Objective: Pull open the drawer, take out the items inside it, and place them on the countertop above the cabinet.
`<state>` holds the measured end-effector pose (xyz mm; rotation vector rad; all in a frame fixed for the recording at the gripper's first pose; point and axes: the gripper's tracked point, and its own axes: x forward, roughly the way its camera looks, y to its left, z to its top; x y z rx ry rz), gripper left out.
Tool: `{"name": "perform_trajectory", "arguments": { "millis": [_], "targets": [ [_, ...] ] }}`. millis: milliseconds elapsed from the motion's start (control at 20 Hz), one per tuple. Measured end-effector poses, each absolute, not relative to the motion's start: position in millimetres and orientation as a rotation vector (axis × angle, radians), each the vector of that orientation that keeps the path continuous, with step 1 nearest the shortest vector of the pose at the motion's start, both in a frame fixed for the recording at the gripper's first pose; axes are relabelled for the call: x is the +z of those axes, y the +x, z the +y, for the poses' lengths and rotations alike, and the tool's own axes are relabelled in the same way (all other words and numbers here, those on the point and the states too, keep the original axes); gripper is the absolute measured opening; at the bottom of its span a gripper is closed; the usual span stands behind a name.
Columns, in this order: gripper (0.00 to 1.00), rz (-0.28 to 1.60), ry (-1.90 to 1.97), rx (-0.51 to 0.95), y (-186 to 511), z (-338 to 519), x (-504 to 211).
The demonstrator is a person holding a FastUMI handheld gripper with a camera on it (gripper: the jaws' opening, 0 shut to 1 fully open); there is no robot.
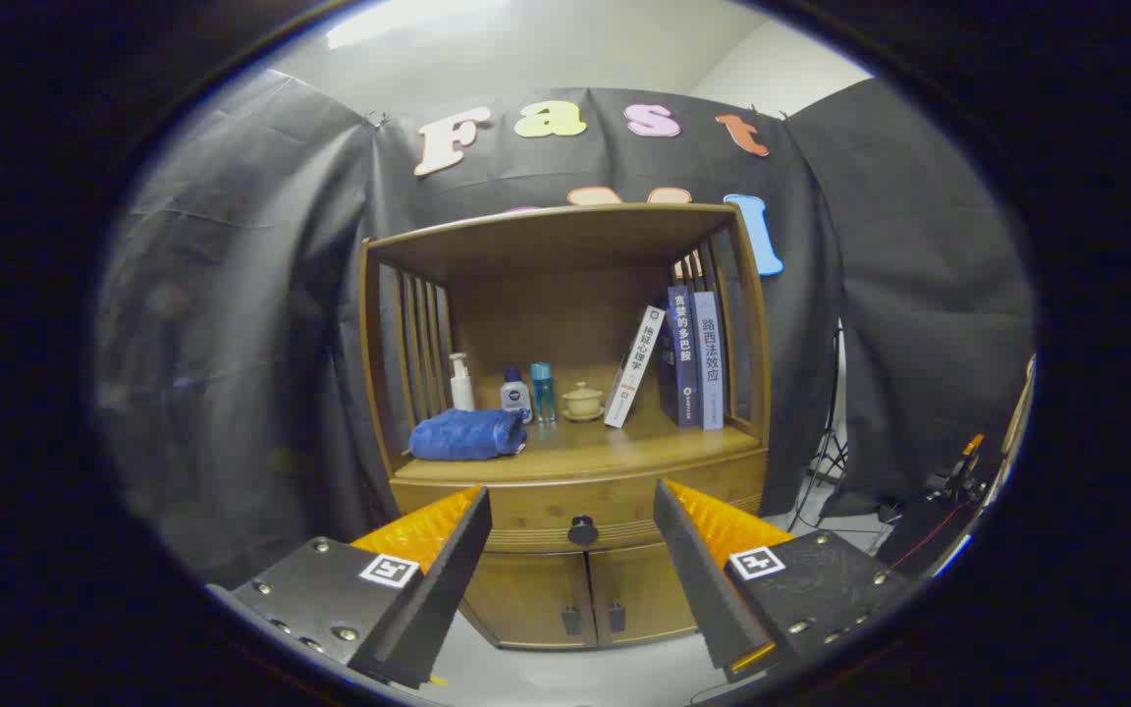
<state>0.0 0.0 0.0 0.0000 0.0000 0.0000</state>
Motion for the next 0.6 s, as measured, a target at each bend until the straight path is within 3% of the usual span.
{"name": "perform_trajectory", "arguments": {
  "millis": [600],
  "targets": [
    [0.99,0.006,-0.032,0.026,-1.2,15.4,-6.5]
  ]
}}
